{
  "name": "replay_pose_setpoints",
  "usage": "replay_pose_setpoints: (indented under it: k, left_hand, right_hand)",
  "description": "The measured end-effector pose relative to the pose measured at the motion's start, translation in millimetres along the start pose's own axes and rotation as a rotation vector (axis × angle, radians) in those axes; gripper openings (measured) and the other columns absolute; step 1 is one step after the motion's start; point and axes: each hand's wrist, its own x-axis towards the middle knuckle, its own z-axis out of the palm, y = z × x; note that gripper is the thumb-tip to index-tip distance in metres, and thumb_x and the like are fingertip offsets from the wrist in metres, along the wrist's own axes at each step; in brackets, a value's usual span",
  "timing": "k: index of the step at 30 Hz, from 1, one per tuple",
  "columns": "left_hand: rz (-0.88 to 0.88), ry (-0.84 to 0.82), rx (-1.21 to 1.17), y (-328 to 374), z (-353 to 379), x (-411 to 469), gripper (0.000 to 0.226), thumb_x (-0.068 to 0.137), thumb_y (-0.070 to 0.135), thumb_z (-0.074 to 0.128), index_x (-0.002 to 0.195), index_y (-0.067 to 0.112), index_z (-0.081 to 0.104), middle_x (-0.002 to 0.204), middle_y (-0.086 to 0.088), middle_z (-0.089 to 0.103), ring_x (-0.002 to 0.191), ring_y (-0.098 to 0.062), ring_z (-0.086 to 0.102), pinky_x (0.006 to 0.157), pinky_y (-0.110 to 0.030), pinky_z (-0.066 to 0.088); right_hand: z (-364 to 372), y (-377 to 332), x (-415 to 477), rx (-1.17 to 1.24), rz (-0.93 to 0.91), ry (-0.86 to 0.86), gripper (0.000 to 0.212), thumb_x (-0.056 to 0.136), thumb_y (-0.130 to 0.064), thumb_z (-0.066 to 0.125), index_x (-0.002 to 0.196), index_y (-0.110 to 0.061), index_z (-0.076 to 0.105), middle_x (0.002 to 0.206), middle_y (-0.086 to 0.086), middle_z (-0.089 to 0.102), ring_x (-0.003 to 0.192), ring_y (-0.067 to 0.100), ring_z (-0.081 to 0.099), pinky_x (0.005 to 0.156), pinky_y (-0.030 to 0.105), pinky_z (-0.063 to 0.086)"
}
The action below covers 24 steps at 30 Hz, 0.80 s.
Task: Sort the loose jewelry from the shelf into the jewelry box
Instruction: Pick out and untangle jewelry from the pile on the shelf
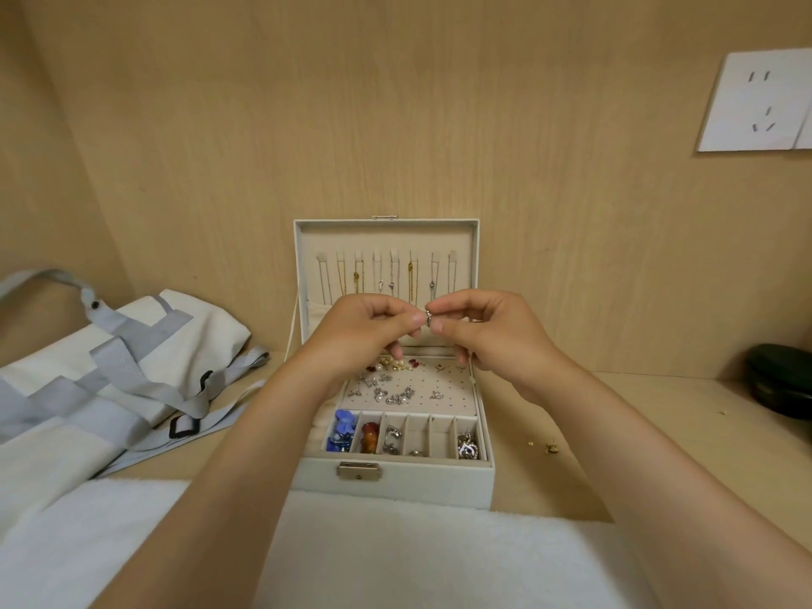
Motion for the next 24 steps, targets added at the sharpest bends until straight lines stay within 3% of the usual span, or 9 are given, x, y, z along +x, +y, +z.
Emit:
replay_pose_setpoints:
  k: [2, 7, 11, 15, 19, 21, 24]
  left_hand:
    - [-0.003, -0.001, 0.012, 0.6, 0.2, -0.3, 0.011, 0.090, 0.032, 0.070, 0.093, 0.023, 0.075, 0.078, 0.009, 0.073, 0.061, -0.007, 0.062, 0.053, -0.022, 0.045]
    - [0.001, -0.033, 0.043, 1.7, 0.0, -1.2, 0.012, 0.091, 0.033, 0.069, 0.091, 0.024, 0.076, 0.082, 0.005, 0.074, 0.063, -0.008, 0.062, 0.054, -0.026, 0.042]
    - [0.028, -0.026, 0.083, 3.7, -1.2, -4.6, 0.013, 0.094, 0.030, 0.066, 0.089, 0.023, 0.075, 0.085, 0.005, 0.075, 0.066, -0.007, 0.063, 0.061, -0.029, 0.048]
    - [0.077, -0.042, 0.337, -3.7, -7.4, -17.3, 0.011, 0.093, 0.034, 0.065, 0.089, 0.031, 0.075, 0.086, 0.009, 0.073, 0.075, -0.003, 0.065, 0.075, -0.025, 0.052]
    - [0.055, -0.068, 0.474, -11.2, -14.9, -35.0, 0.007, 0.091, 0.032, 0.067, 0.091, 0.036, 0.073, 0.075, 0.023, 0.067, 0.057, 0.004, 0.060, 0.056, -0.017, 0.047]
    - [0.091, -0.064, 0.543, -13.8, -15.4, -40.3, 0.007, 0.087, 0.032, 0.072, 0.091, 0.038, 0.073, 0.083, 0.024, 0.066, 0.073, 0.008, 0.060, 0.066, -0.019, 0.049]
    - [0.169, -0.054, 0.636, -21.2, -13.9, -43.0, 0.008, 0.081, 0.038, 0.077, 0.088, 0.038, 0.073, 0.090, 0.022, 0.065, 0.094, 0.003, 0.056, 0.086, -0.029, 0.050]
  right_hand:
    - [1.1, 0.2, 0.0, -0.021, -0.025, -0.009, 0.021, 0.081, 0.003, 0.077, 0.097, -0.011, 0.074, 0.084, -0.002, 0.072, 0.044, 0.010, 0.053, 0.041, 0.014, 0.040]
    - [2.2, 7.7, 3.3, -0.038, -0.092, 0.042, 0.017, 0.079, -0.002, 0.081, 0.091, -0.013, 0.077, 0.082, 0.003, 0.075, 0.044, 0.013, 0.053, 0.046, 0.022, 0.046]
    - [5.6, 13.1, 2.8, -0.105, -0.139, 0.091, 0.012, 0.082, -0.010, 0.080, 0.093, -0.014, 0.080, 0.078, -0.003, 0.076, 0.051, -0.001, 0.057, 0.054, 0.015, 0.046]
    - [5.1, 12.7, -1.4, -0.297, -0.144, -0.004, 0.009, 0.081, -0.016, 0.082, 0.089, -0.021, 0.081, 0.072, -0.012, 0.074, 0.048, -0.001, 0.052, 0.058, 0.013, 0.044]
    - [0.4, 1.6, -5.8, -0.580, -0.111, -0.200, 0.007, 0.078, -0.021, 0.085, 0.083, -0.025, 0.081, 0.076, -0.015, 0.074, 0.059, -0.010, 0.057, 0.063, 0.008, 0.039]
    - [1.0, -2.4, -6.8, -0.696, -0.101, -0.255, 0.008, 0.077, -0.023, 0.085, 0.082, -0.027, 0.081, 0.074, -0.018, 0.072, 0.064, -0.011, 0.060, 0.064, 0.009, 0.042]
    - [3.5, -4.5, -8.2, -0.807, -0.091, -0.321, 0.010, 0.076, -0.026, 0.086, 0.082, -0.031, 0.081, 0.082, -0.020, 0.075, 0.078, -0.007, 0.065, 0.079, 0.020, 0.053]
